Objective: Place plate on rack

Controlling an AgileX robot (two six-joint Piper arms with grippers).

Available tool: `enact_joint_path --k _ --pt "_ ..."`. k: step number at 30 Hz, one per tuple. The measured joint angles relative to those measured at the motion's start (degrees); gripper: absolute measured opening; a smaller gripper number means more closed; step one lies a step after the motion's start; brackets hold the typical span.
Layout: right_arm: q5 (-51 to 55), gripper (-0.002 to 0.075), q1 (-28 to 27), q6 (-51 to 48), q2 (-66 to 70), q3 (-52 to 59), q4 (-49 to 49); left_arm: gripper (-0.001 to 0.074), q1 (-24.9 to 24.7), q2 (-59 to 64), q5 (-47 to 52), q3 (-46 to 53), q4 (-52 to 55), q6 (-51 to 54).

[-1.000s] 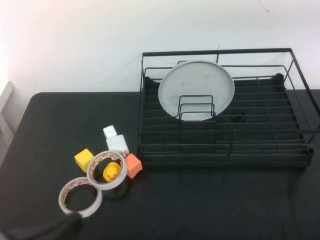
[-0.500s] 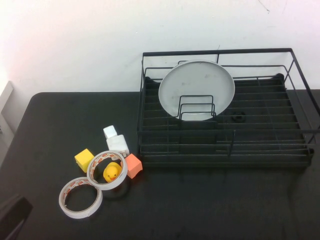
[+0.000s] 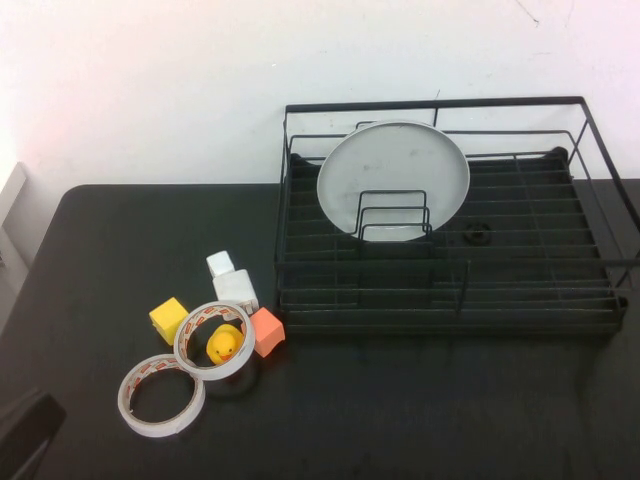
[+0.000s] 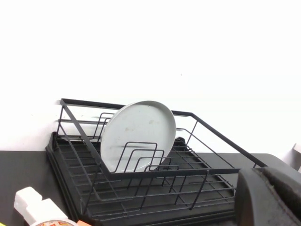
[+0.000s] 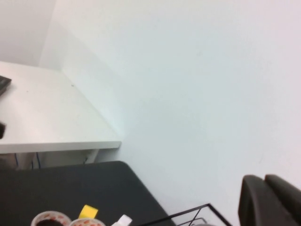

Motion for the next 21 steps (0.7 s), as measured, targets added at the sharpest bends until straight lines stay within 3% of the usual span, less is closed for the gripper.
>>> enact_joint_path --k 7,14,21 --pt "2.11 0.0009 0.0 2.33 -6.93 7.23 0.39 -0.0001 0.0 0.0 -0.03 0.0 0.0 0.46" --pt "13.9 0.0009 0.0 10.15 -8.13 8.26 -4.74 -0.0001 0.0 0.0 -0.03 1.58 -0.09 0.46" --pt "13.21 0.0009 0.0 12.28 -8.13 8.26 -6.98 -0.0001 0.0 0.0 -0.03 1.58 -0.09 0.46"
